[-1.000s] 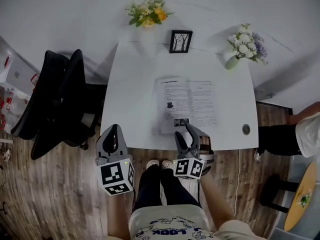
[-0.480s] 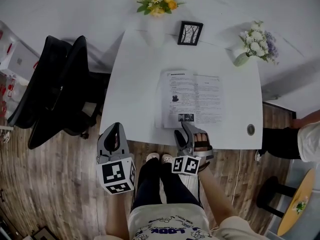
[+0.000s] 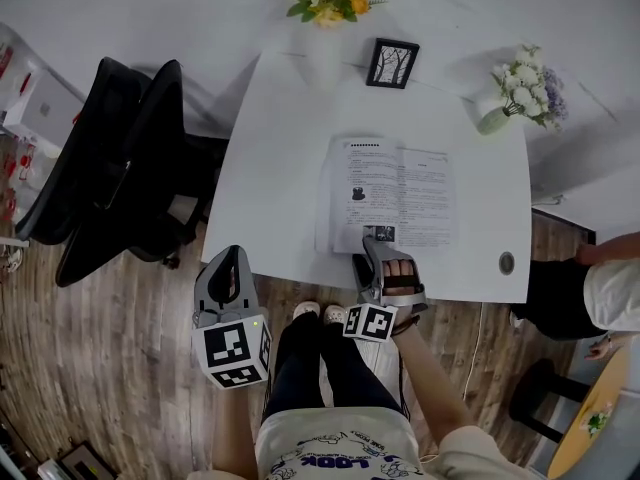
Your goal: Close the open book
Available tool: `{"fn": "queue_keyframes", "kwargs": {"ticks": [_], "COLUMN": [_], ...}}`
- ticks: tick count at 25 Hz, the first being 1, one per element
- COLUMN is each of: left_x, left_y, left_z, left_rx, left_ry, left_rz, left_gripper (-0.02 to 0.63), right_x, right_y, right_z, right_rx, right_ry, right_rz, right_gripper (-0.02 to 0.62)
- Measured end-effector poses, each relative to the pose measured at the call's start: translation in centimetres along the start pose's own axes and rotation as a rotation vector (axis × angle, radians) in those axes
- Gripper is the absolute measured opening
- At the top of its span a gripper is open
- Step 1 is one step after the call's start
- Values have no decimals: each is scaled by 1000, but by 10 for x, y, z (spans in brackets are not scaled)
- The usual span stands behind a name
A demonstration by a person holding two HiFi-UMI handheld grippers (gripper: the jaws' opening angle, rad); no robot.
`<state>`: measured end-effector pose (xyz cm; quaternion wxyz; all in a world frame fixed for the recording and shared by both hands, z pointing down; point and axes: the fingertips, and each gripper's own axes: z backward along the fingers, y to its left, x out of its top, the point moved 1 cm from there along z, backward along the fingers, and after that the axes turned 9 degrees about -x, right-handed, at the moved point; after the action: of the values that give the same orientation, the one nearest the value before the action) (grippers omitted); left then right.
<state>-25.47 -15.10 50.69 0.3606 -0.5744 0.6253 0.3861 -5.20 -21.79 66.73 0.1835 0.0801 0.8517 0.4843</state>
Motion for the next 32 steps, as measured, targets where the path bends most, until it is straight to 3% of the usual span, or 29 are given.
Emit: {"fn": "queue_keyframes", "kwargs": {"ticks": [10, 17, 26, 32], "left_x": [-2, 2, 14, 31], "left_y": [4, 1, -10, -31], "left_z": [6, 7, 2, -4], "left_rx": [22, 25, 1, -41], "left_ry": [1, -6, -28, -56], "left_rz": [12, 11, 0, -21], "left_gripper": [23, 23, 23, 23], "right_x": [10, 13, 16, 4], "right_y": [2, 6, -20, -46], "right_z": [-11, -6, 9, 27], "right_rx": [-22, -18, -6, -43], "right_ry": [-7, -25, -41, -46], "right_rz": [38, -3, -285, -474], "right_gripper": [229, 123, 92, 78]}}
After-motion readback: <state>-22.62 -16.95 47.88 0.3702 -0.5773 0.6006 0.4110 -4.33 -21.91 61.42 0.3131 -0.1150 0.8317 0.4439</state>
